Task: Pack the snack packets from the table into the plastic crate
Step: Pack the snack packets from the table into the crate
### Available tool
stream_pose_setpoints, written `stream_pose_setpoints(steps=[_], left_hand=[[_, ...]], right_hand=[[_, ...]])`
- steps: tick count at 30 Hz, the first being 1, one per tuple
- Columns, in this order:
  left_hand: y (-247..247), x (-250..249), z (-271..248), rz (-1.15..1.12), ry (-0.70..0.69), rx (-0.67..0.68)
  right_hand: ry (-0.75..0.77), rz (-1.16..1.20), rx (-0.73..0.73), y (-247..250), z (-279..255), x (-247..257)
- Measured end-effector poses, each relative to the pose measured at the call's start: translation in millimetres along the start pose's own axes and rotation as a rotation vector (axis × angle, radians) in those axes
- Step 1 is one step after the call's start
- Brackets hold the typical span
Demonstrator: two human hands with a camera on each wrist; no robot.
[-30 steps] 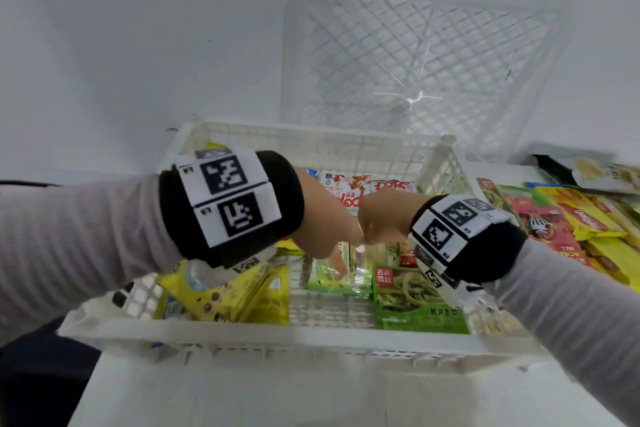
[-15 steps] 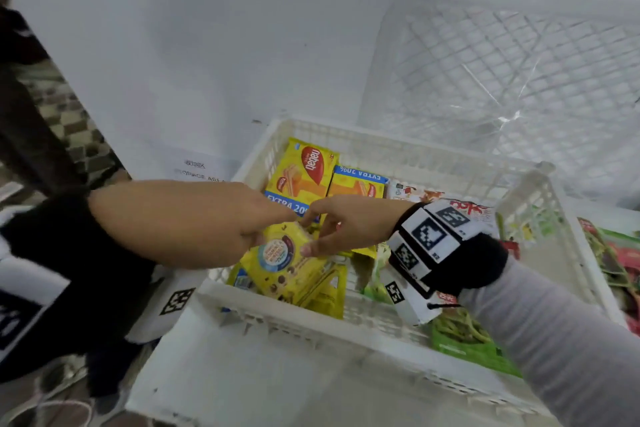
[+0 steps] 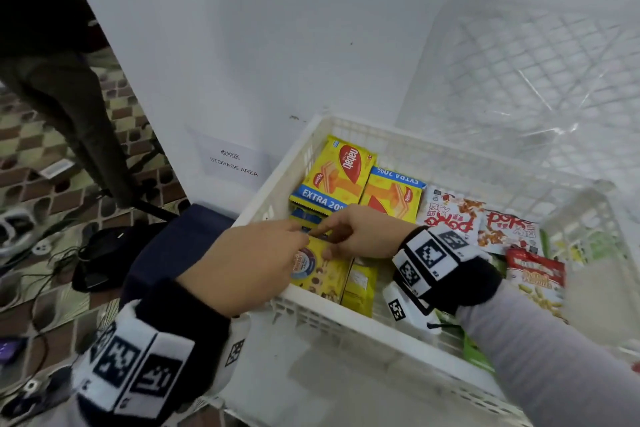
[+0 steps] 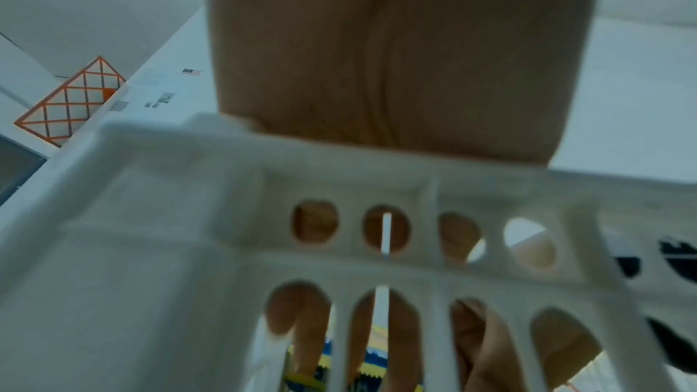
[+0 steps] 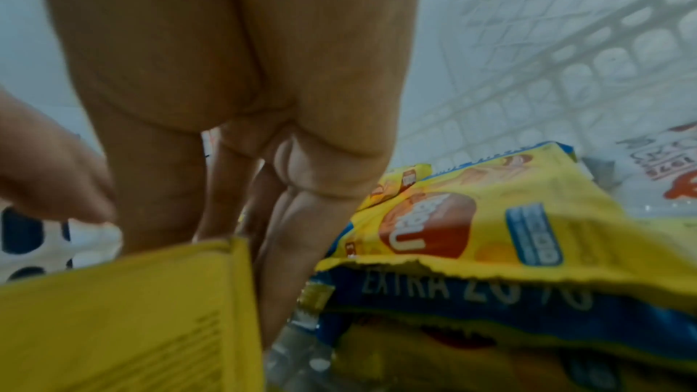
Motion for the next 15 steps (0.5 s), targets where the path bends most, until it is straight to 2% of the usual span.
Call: stream_pose_setpoints(steps=[3, 6, 8, 11, 15], left_hand=[[-8, 3, 4, 0.124, 0.003, 0.179], [-10, -7, 6, 0.096, -0.006, 0.245], [-12, -10, 6, 0.083, 0.008, 0.235], [-15, -6, 4, 0.138, 0.026, 0.209], [-14, -9, 4, 0.184, -0.009, 0.186]], right_hand=[[-0.036, 0.028, -0.083, 1, 1, -2], [-0.005, -0.032, 0.036, -7, -8, 0], [0.021, -0.115, 0.098, -13, -16, 2], [0.091, -0.257, 0.079, -18, -19, 9], [0.109, -0.245, 0.055, -19, -23, 19]])
Point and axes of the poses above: each hand's wrist, its own z-axis towards the middle knuckle, its own y-axis out of the back of the hand, x = y × z, the point moved 7 cm from there along z, towards the middle knuckle, and after that the axes turned 10 degrees about -x, right-handed, at the moved point
